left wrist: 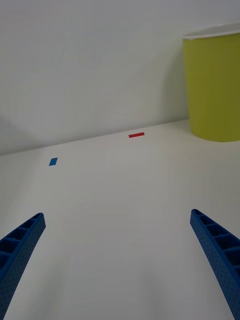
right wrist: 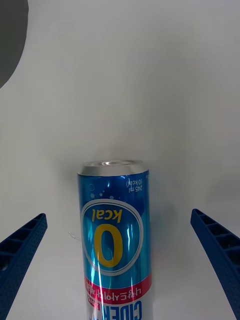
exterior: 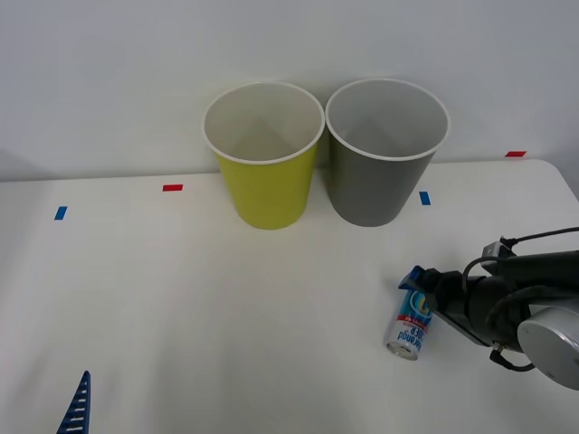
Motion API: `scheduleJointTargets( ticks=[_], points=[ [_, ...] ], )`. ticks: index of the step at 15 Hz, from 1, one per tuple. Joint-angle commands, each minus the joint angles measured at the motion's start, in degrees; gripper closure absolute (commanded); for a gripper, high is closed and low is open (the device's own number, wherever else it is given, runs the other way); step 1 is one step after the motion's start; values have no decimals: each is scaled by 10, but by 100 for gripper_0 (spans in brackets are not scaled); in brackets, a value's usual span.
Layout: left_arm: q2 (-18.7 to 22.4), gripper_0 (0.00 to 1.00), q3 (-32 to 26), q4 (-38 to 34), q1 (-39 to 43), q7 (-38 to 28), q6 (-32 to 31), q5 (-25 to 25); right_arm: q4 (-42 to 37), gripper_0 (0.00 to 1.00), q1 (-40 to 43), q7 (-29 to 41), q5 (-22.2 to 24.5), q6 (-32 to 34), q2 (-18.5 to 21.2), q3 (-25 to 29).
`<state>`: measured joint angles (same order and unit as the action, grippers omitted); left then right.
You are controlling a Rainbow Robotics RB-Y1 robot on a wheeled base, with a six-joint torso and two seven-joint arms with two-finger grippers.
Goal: Put cans in the gray bin and PET bottles in the light green bin.
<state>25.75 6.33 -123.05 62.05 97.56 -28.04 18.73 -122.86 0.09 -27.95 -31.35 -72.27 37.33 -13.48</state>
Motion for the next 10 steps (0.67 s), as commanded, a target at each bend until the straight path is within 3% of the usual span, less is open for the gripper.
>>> scheduleJointTargets(
  ticks=[1,6,10],
  points=[
    [0,0,0,0,0,0,0,0,19,0,-5,-11,11,2,-13,-7],
    [0,0,0,0,0,0,0,0,31,0,-4,-17,19,2,-25,-8],
    [0,0,0,0,0,0,0,0,51,0,-4,-39,52,3,-57,-7]
  ],
)
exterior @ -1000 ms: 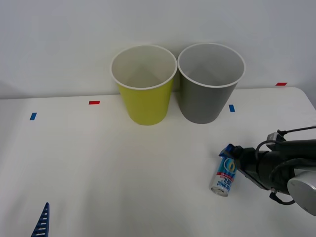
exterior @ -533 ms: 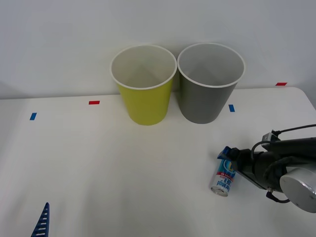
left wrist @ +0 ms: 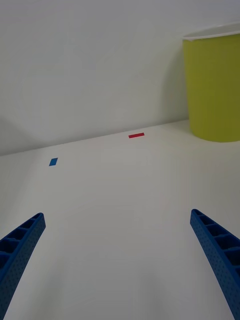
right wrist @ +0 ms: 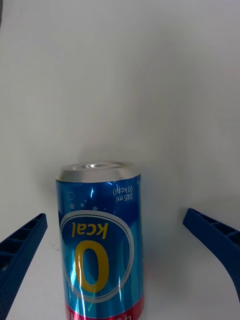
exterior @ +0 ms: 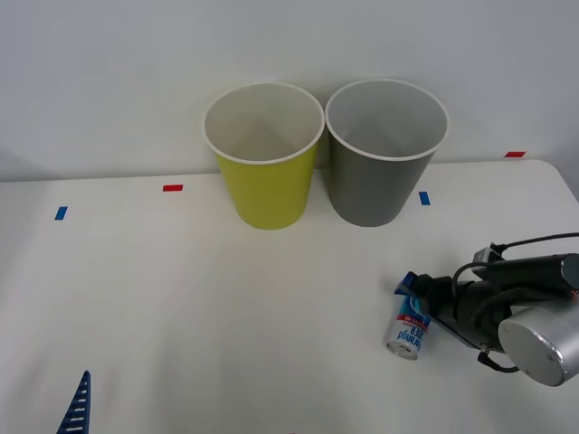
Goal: Put cans in the gray bin and PET bottles in the light green bin.
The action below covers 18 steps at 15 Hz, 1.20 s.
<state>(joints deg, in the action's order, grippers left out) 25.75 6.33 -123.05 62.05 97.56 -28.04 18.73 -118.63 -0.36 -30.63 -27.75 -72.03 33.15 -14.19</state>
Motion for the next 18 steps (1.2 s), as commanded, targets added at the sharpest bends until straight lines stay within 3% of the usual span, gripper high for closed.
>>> scheduleJointTargets(
  ticks=[1,5,6,7,9,18],
  points=[
    [0,0,0,0,0,0,0,0,9,0,0,-15,17,0,-17,0],
    [0,0,0,0,0,0,0,0,9,0,0,-20,23,0,-23,0],
    [0,0,0,0,0,0,0,0,9,40,0,-22,25,0,-27,-1],
    [0,0,0,0,0,0,0,0,9,94,0,-22,30,0,-29,-1],
    [0,0,0,0,0,0,0,0,9,99,-1,-22,44,0,-32,-4],
    [0,0,0,0,0,0,0,0,7,100,-2,-28,76,2,-52,-9]
  ],
)
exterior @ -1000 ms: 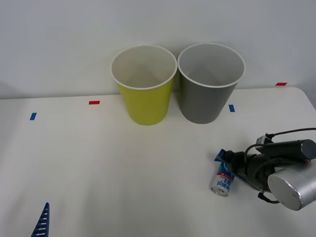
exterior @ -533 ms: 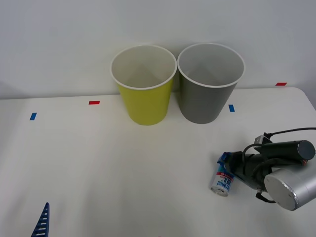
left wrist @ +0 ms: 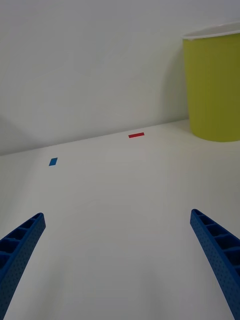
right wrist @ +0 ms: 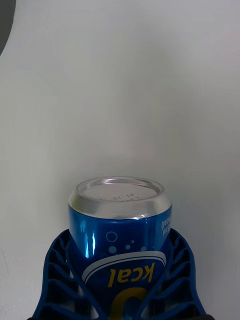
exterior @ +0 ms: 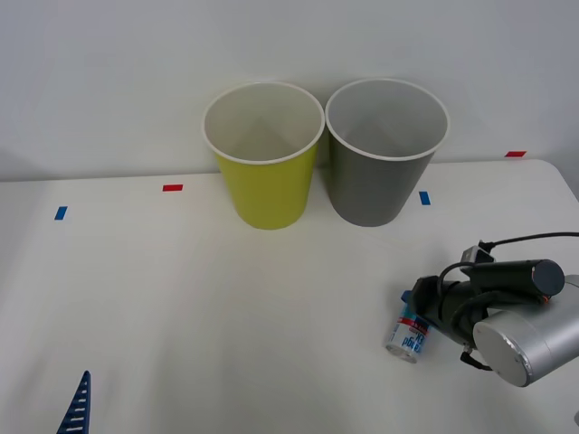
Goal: Put cans in the gray bin and PET bottles in the light green bin.
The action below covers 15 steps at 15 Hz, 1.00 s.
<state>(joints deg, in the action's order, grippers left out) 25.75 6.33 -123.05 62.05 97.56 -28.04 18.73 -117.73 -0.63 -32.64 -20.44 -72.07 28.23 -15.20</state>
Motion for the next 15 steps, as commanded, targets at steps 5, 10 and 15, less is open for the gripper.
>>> scheduleJointTargets(
  ticks=[5,10,15],
  points=[
    [0,0,0,0,0,0,0,0,-52,100,30,-168,14,9,-32,39],
    [0,0,0,0,0,0,0,0,-100,100,70,-371,45,33,-81,78],
    [0,0,0,0,0,0,0,0,-120,100,75,-546,81,47,-128,86]
  ],
)
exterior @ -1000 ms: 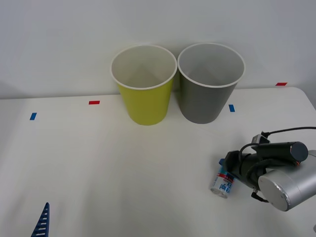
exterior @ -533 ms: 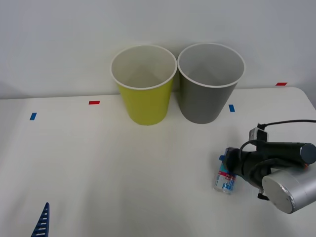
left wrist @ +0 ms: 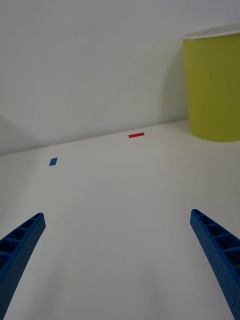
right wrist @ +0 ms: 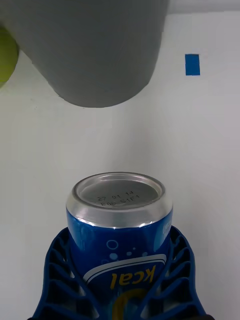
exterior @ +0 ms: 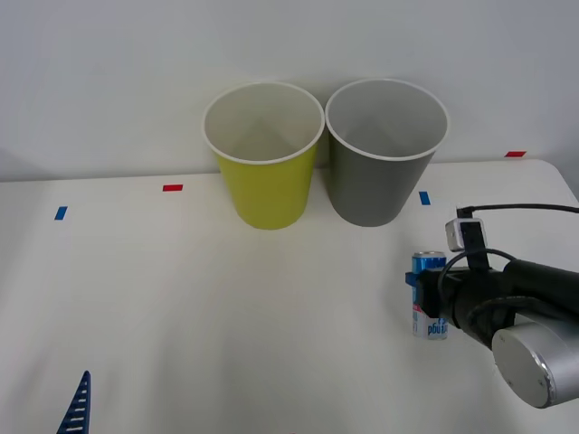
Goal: Put cans in the gray bin and PET bottles in the light green bin.
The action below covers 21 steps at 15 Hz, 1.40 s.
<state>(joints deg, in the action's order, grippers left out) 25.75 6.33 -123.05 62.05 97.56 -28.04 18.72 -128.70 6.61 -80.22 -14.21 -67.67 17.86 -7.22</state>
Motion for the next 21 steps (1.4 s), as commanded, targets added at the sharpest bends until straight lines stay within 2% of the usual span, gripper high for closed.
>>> scheduleJointTargets(
  ticks=[1,4,7,11,14,18,21],
  points=[
    [0,0,0,0,0,0,0,0,-14,100,5,-90,21,3,-30,10],
    [0,0,0,0,0,0,0,0,-40,100,20,-102,16,3,-33,15],
    [0,0,0,0,0,0,0,0,-118,100,36,-100,9,3,-37,6],
    [0,0,0,0,0,0,0,0,-176,100,32,-94,21,5,-56,5],
    [0,0,0,0,0,0,0,0,-213,100,8,-86,61,5,-72,3],
    [0,0,0,0,0,0,0,0,-213,100,-47,-64,119,4,-109,-10],
    [0,0,0,0,0,0,0,0,-213,100,-91,-14,164,-3,-135,-25]
  ],
)
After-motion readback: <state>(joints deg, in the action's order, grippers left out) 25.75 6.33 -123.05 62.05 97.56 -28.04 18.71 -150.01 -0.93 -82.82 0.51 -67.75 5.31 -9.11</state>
